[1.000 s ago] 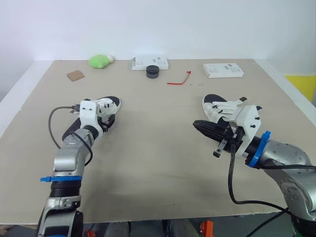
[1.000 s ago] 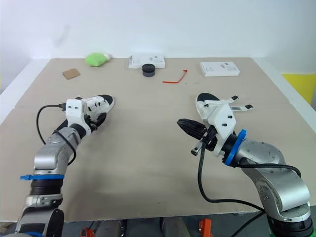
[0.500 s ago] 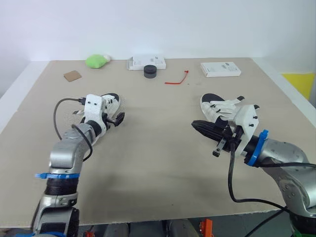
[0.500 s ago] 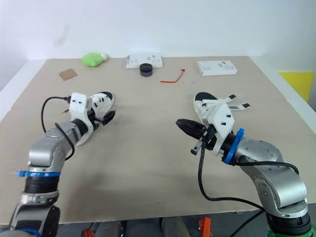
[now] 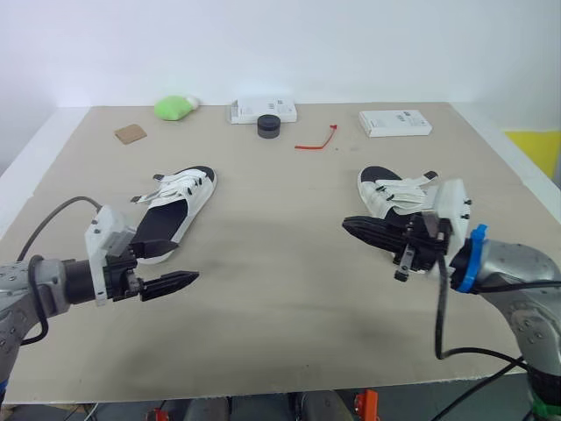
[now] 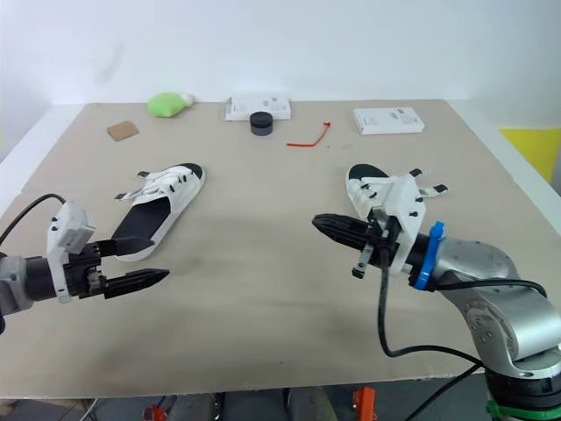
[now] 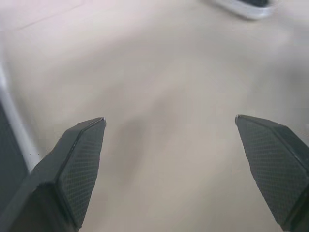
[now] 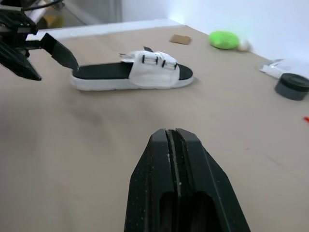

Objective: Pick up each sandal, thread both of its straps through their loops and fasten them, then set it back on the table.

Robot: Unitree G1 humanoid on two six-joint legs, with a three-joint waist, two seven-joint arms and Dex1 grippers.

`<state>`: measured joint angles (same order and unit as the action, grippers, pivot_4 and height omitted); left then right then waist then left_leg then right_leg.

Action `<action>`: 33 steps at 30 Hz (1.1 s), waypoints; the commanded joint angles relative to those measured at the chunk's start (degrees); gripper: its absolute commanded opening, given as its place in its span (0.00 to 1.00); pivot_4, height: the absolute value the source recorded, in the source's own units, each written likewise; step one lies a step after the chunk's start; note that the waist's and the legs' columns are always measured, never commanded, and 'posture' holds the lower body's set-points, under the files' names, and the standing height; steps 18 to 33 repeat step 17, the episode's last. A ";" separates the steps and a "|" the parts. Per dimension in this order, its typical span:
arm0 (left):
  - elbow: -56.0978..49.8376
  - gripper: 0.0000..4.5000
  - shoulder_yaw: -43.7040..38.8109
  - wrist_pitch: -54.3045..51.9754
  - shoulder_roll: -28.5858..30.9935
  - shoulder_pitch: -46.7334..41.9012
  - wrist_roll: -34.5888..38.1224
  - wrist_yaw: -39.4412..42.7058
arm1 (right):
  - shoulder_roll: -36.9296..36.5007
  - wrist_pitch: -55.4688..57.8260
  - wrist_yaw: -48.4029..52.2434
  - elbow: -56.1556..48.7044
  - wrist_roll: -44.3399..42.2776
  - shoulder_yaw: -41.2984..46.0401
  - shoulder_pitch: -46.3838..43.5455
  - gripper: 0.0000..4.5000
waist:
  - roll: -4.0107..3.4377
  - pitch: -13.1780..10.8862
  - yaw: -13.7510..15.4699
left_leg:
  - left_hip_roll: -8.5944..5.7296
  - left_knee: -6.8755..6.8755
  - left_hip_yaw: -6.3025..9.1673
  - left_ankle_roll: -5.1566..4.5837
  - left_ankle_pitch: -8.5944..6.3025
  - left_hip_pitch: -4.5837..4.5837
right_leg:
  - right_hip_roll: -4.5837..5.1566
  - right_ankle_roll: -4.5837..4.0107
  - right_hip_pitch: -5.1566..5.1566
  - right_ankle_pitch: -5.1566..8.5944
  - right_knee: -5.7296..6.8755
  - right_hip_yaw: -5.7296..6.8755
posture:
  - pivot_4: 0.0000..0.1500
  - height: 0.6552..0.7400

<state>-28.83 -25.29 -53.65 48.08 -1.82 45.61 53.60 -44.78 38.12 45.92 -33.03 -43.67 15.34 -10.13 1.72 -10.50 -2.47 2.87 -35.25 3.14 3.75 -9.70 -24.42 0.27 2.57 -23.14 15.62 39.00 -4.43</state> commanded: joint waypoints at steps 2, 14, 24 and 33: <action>0.80 0.99 -6.74 -1.06 -0.13 4.81 3.81 0.10 | -0.65 -0.37 2.19 0.00 -1.07 7.93 10.30 0.00 | 0.03 0.01 0.03 | 0.01 0.00 0.04 0.00 0.00 -0.01 | -0.01 -0.02 0.01 0.02 0.00 0.05 | 1.00 1.00; 9.46 0.99 -14.01 6.59 -1.21 21.86 -0.23 3.08 | 0.41 -3.38 3.62 0.42 1.50 23.88 32.68 0.00 | 0.02 0.04 -0.20 | 0.18 -0.12 -0.16 -0.02 -0.12 0.20 | 0.04 -0.32 -0.10 0.15 0.01 0.01 | 1.00 1.00; 9.70 0.99 -13.77 6.82 -1.15 21.41 0.53 3.00 | 0.47 -3.54 2.91 1.24 1.61 24.15 31.79 0.00 | 0.03 0.04 -0.19 | 0.15 -0.17 -0.19 0.20 -0.24 0.25 | 0.18 -0.32 -0.19 0.15 -0.02 0.01 | 1.00 1.00; 9.70 0.99 -13.77 6.82 -1.15 21.41 0.53 3.00 | 0.47 -3.54 2.91 1.24 1.61 24.15 31.79 0.00 | 0.03 0.04 -0.19 | 0.15 -0.17 -0.19 0.20 -0.24 0.25 | 0.18 -0.32 -0.19 0.15 -0.02 0.01 | 1.00 1.00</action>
